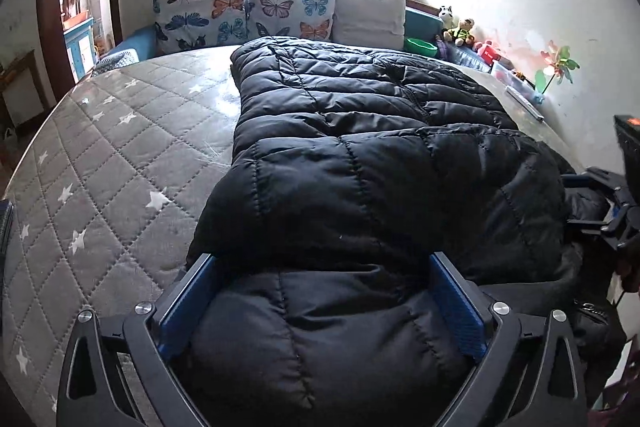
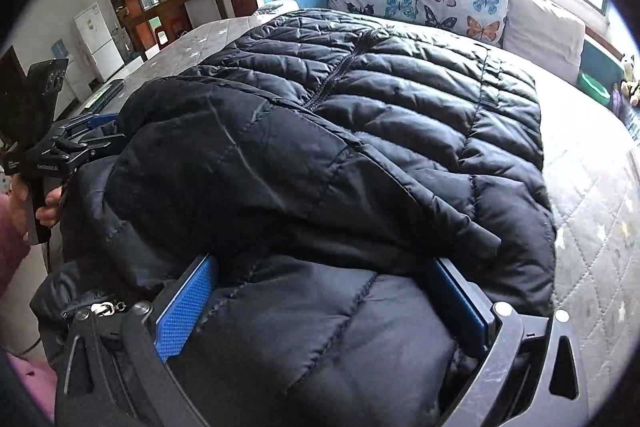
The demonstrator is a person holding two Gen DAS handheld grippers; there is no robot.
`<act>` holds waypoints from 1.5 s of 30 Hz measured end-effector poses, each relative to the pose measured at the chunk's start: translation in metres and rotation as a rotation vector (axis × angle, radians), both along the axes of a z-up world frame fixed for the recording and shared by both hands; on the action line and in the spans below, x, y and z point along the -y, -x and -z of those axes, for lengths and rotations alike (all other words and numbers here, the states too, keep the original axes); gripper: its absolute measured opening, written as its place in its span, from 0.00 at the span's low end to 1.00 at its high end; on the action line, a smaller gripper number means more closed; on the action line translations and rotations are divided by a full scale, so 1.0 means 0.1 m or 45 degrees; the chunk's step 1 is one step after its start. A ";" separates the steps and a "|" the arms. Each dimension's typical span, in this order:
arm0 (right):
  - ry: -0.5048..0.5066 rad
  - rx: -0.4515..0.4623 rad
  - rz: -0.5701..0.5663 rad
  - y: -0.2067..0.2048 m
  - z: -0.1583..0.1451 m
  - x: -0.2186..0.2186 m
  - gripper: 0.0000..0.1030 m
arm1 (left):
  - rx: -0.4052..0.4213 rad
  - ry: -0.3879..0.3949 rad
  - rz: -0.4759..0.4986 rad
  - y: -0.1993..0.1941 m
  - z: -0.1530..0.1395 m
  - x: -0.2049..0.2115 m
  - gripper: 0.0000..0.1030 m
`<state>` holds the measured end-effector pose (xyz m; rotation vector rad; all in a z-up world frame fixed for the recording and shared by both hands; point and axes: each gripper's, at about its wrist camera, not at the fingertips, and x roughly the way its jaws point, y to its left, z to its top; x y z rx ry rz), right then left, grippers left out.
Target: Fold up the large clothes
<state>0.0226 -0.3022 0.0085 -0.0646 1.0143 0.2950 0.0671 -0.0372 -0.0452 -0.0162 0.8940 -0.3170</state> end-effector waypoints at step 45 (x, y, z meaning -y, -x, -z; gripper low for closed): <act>0.018 -0.041 0.002 0.14 0.12 -0.09 1.00 | 0.103 -0.079 0.032 0.64 -0.45 0.02 1.00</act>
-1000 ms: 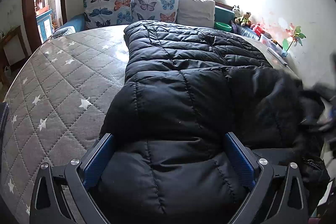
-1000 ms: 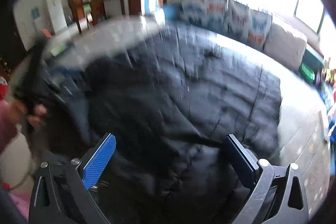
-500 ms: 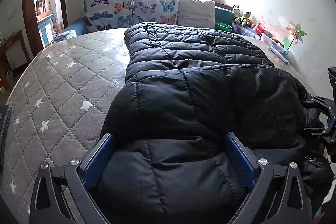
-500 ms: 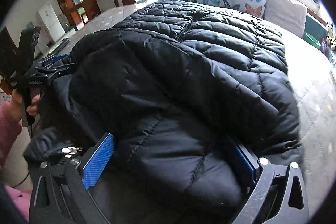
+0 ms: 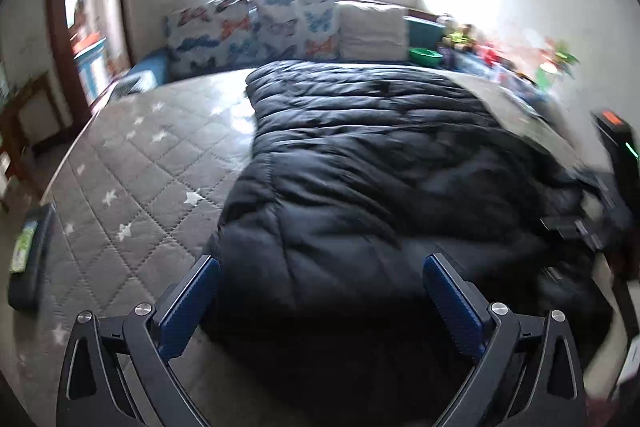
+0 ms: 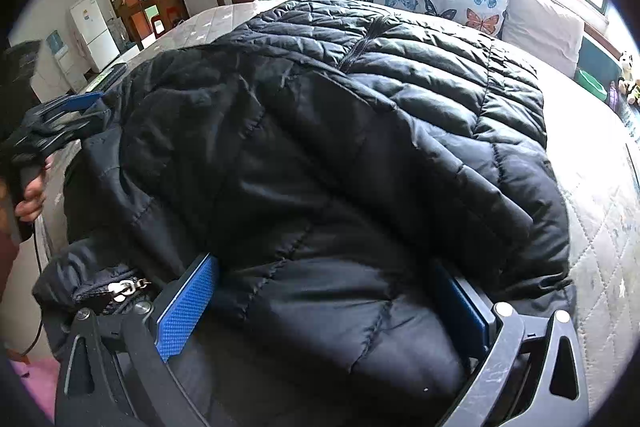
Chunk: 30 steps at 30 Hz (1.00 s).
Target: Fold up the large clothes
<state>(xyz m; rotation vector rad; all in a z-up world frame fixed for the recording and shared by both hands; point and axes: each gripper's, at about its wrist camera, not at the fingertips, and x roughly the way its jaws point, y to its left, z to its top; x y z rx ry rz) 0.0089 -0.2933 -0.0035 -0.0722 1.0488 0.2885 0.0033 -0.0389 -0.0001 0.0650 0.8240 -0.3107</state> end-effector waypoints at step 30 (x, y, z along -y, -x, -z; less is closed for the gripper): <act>0.394 0.103 -0.238 1.38 -0.16 -0.02 1.00 | 0.288 -0.451 0.670 1.44 0.44 1.37 0.35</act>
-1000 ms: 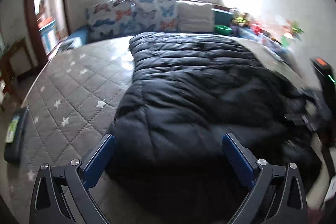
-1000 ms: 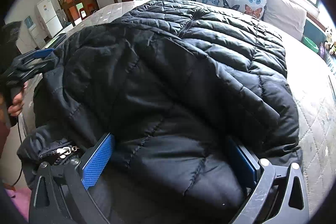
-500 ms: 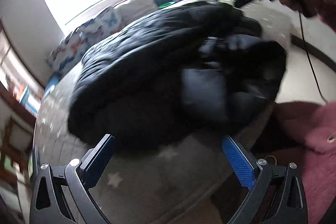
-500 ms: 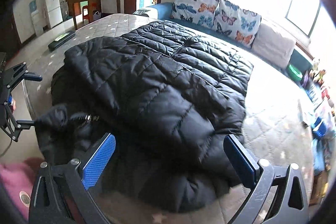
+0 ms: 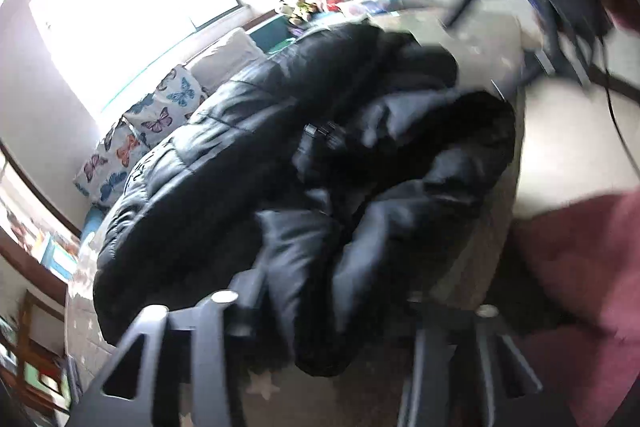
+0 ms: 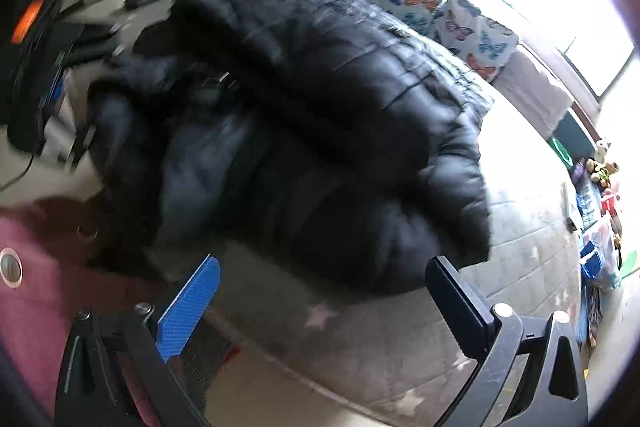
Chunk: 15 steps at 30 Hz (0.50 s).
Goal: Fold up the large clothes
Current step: 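Grasp the jacket hem with both grippers and lift it toward the collar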
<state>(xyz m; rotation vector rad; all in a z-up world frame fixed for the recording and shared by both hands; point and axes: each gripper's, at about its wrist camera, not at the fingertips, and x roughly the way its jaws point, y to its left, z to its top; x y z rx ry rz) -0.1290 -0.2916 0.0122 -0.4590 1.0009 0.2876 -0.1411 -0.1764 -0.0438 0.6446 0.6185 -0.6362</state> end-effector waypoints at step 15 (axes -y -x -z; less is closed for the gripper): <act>-0.166 0.018 -0.104 -0.56 -0.01 -0.58 0.36 | -0.212 0.215 -0.080 -0.33 -0.47 -0.18 0.38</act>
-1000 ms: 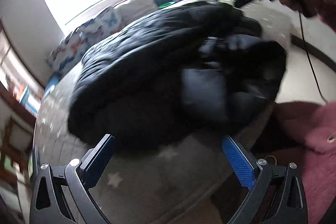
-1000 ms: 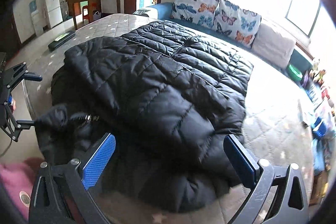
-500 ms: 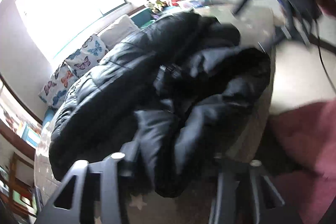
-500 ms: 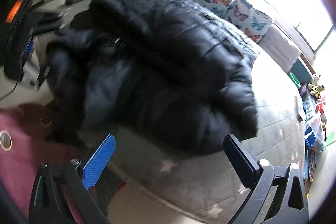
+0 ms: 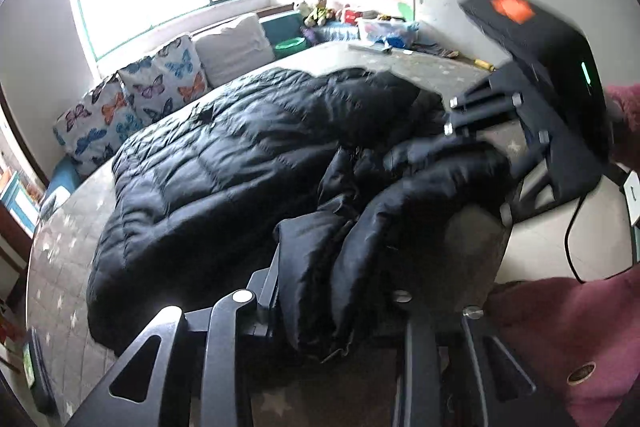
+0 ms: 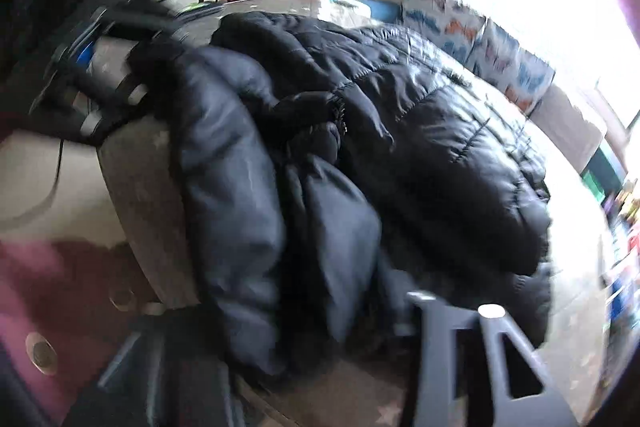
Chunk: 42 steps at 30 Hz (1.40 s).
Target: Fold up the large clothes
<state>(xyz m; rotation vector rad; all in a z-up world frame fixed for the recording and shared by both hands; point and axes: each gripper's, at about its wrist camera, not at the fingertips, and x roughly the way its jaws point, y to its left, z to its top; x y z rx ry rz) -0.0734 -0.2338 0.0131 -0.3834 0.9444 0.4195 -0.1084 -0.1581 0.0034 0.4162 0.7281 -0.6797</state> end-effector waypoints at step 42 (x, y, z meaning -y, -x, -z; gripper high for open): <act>-0.279 0.135 -0.046 0.95 -1.05 0.12 0.18 | 0.338 0.057 -0.297 1.25 -0.45 -1.00 0.37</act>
